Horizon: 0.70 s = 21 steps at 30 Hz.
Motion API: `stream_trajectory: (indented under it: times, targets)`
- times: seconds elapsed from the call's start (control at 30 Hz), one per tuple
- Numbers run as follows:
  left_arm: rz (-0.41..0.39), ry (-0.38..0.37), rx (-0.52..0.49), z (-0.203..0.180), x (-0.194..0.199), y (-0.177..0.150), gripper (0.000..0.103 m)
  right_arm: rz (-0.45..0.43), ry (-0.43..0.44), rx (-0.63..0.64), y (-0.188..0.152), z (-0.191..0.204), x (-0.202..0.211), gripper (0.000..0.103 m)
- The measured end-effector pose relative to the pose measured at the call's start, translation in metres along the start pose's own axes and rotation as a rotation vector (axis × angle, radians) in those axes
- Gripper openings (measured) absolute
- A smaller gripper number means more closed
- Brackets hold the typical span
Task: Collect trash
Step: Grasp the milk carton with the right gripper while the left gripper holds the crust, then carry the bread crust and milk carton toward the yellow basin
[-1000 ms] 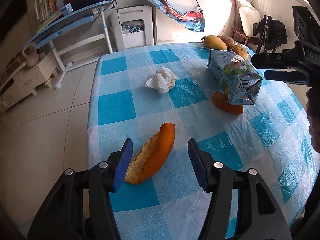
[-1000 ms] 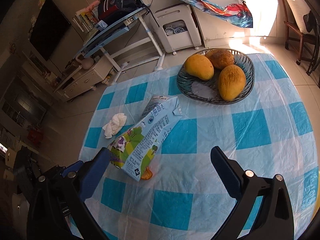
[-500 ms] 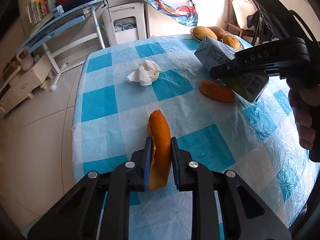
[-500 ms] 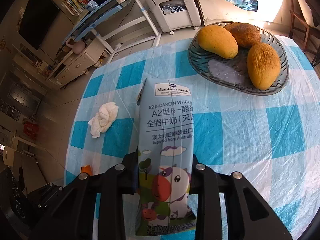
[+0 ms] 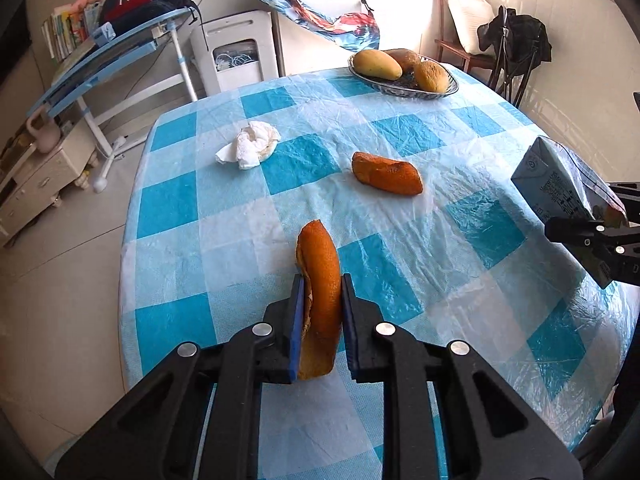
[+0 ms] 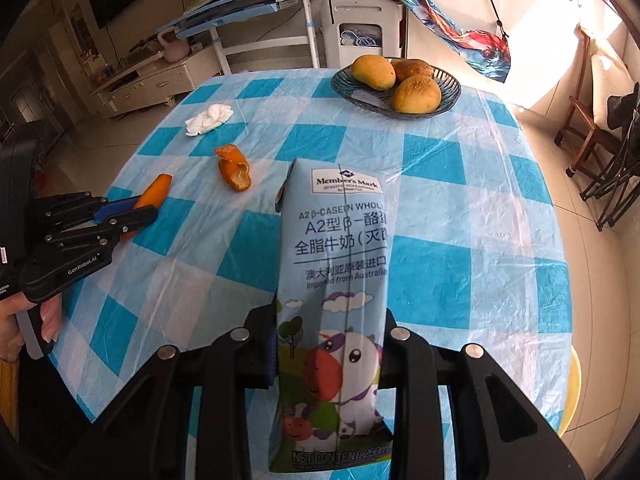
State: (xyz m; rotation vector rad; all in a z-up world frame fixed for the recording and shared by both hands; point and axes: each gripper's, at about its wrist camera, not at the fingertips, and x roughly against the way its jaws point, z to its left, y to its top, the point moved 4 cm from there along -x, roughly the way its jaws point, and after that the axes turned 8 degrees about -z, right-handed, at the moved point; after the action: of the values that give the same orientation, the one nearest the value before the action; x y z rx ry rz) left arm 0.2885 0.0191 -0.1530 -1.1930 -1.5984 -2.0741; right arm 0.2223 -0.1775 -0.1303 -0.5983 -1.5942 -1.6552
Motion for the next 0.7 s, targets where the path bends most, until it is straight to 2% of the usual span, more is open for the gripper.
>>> stream_trajectory:
  times: [0.07, 0.13, 0.2, 0.23, 0.27, 0.37, 0.4, 0.43, 0.5, 0.53, 0.57, 0.6, 0.63, 0.7]
  targets:
    - [-0.003, 0.003, -0.003, -0.004, 0.002, -0.002, 0.017, 0.021, -0.005, 0.014, -0.007, 0.0, -0.007, 0.031]
    - [-0.007, 0.01, -0.01, -0.007, 0.003, -0.004, 0.017, 0.003, -0.02, 0.023, -0.009, 0.001, -0.008, 0.032]
    - [-0.007, 0.012, -0.01, -0.008, 0.003, -0.005, 0.018, -0.002, -0.013, 0.025, -0.009, 0.005, -0.008, 0.041]
    - [-0.009, 0.02, -0.011, -0.008, 0.003, -0.006, 0.021, -0.002, -0.007, 0.024, -0.009, 0.006, -0.008, 0.056]
    - [-0.008, 0.028, -0.015, -0.008, 0.003, -0.006, 0.022, -0.007, -0.014, 0.03, -0.011, 0.007, -0.008, 0.062]
    - [-0.015, 0.07, -0.024, -0.004, 0.003, -0.005, 0.037, -0.017, -0.017, 0.039, -0.014, 0.009, -0.007, 0.062]
    - [-0.02, 0.097, -0.025, -0.002, 0.003, -0.005, 0.046, -0.021, -0.016, 0.033, -0.015, 0.007, -0.005, 0.062]
    - [-0.023, 0.115, -0.025, 0.001, 0.002, -0.005, 0.05, -0.026, -0.016, 0.027, -0.015, 0.006, -0.005, 0.062]
    - [-0.023, 0.108, -0.012, 0.003, 0.002, -0.004, 0.05, -0.043, -0.02, 0.017, -0.015, 0.005, -0.003, 0.062]
    - [-0.022, 0.099, -0.002, 0.004, 0.001, -0.004, 0.046, -0.052, -0.022, 0.016, -0.014, 0.004, -0.002, 0.06]
    - [-0.021, 0.066, 0.009, 0.003, 0.001, -0.004, 0.038, -0.056, -0.023, 0.017, -0.014, 0.005, -0.001, 0.045]
    - [-0.016, 0.039, 0.019, 0.002, 0.001, -0.003, 0.018, -0.052, -0.019, 0.02, -0.015, 0.005, -0.002, 0.036]
    - [-0.02, 0.051, 0.009, 0.0, 0.001, -0.002, 0.016, -0.051, -0.022, 0.023, -0.015, 0.005, -0.002, 0.031]
    - [-0.026, 0.05, -0.019, -0.007, 0.002, -0.002, 0.014, -0.065, -0.016, 0.027, -0.014, 0.006, 0.001, 0.03]
